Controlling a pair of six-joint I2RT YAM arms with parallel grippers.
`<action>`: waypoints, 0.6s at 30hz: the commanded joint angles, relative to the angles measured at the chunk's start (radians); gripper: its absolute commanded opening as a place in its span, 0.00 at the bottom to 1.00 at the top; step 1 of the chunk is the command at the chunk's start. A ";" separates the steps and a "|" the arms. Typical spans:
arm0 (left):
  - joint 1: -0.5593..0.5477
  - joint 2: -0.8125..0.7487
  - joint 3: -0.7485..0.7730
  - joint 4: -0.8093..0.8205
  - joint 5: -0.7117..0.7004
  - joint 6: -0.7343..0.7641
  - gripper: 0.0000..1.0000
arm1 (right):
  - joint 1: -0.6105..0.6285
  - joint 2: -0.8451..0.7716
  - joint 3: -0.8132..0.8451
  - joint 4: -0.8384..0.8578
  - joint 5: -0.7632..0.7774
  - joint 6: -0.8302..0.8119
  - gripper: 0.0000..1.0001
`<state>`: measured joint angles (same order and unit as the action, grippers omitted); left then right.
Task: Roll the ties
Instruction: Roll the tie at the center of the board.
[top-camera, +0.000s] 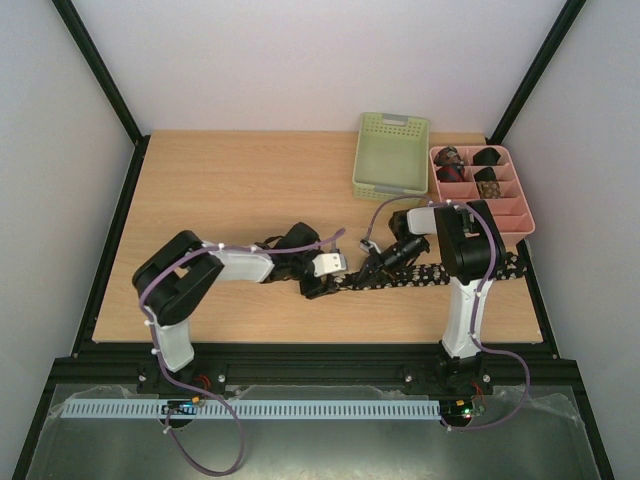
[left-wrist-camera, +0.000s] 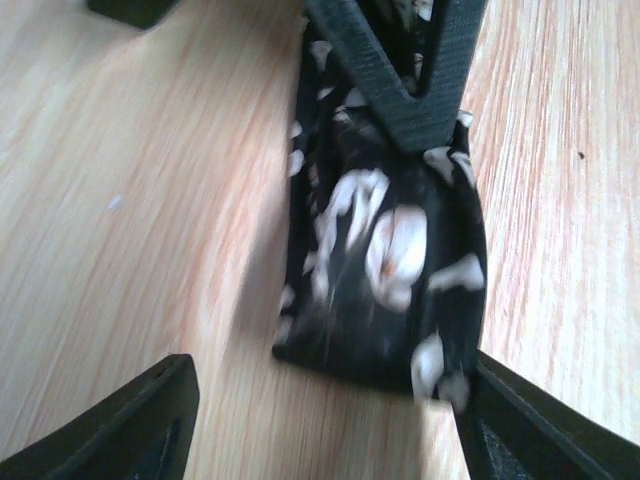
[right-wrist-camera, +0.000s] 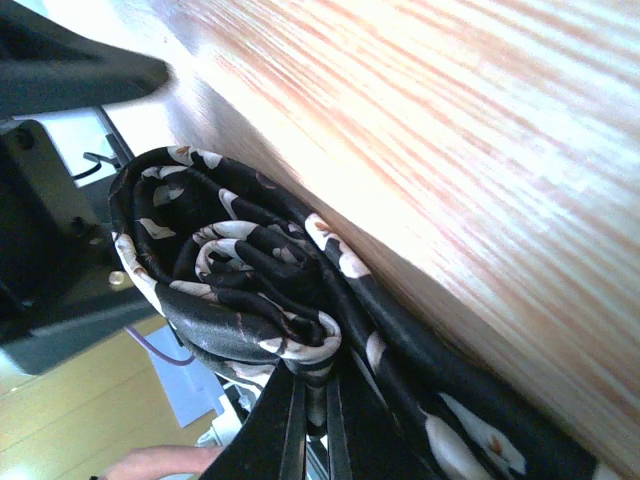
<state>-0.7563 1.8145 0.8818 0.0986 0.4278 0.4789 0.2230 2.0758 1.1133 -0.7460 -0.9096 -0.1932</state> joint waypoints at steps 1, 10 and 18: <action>0.050 -0.141 -0.100 0.033 0.082 -0.051 0.74 | 0.006 0.052 0.000 0.044 0.251 0.047 0.01; 0.054 -0.110 -0.145 0.148 0.092 0.007 0.73 | 0.009 0.101 0.033 0.031 0.269 0.055 0.01; 0.050 0.021 -0.046 0.151 0.114 0.073 0.69 | 0.010 0.108 0.043 0.025 0.291 0.064 0.02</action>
<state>-0.7017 1.8065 0.8009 0.2039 0.4961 0.4973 0.2310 2.0995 1.1667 -0.7868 -0.8791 -0.1722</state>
